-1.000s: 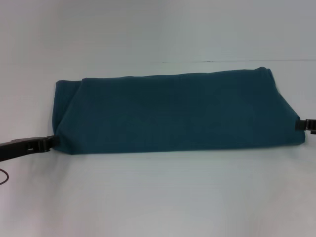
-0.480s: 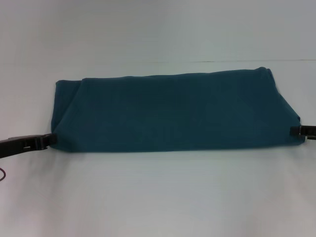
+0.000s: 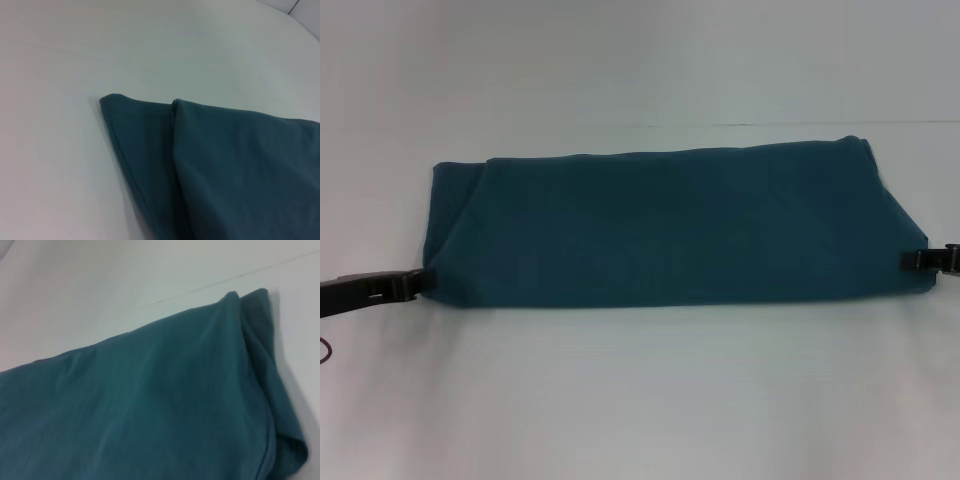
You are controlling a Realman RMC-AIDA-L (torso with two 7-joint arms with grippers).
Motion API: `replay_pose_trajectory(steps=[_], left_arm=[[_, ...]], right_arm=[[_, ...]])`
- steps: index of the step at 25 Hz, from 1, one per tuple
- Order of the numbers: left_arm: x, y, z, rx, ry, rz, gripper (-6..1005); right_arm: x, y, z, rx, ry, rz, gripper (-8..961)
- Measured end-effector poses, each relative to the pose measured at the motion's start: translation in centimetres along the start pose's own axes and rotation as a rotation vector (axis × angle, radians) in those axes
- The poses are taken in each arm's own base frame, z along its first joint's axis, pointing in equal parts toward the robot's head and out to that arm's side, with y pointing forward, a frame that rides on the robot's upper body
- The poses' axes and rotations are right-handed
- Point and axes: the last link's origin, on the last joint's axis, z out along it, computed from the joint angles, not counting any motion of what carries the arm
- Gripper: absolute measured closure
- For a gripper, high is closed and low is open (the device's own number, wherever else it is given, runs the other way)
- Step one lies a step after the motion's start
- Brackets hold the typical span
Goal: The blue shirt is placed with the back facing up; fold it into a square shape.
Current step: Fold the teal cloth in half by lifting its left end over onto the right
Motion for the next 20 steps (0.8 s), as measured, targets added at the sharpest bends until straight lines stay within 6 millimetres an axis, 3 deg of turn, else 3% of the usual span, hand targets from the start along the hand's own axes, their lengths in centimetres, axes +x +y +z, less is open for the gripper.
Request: replay_pose_trajectory(steps=[6,14,20], left_arm=[[-0.2,-0.1,-0.1,0.002,-0.001,-0.005,983],[-0.3,-0.3,-0.8,0.000,0.000,-0.002,984],[-0.4,-0.5,-1.6,0.004,0.005,-0.008,984]], right_arm=[[0.5,0.3,0.2,-0.016,0.002,-0.010,681],[1.3,0.5,0.2,-0.041,0.004,-0.018,909],[1.8,0.2,-0.6,-0.051,-0.021,-0.002,947]])
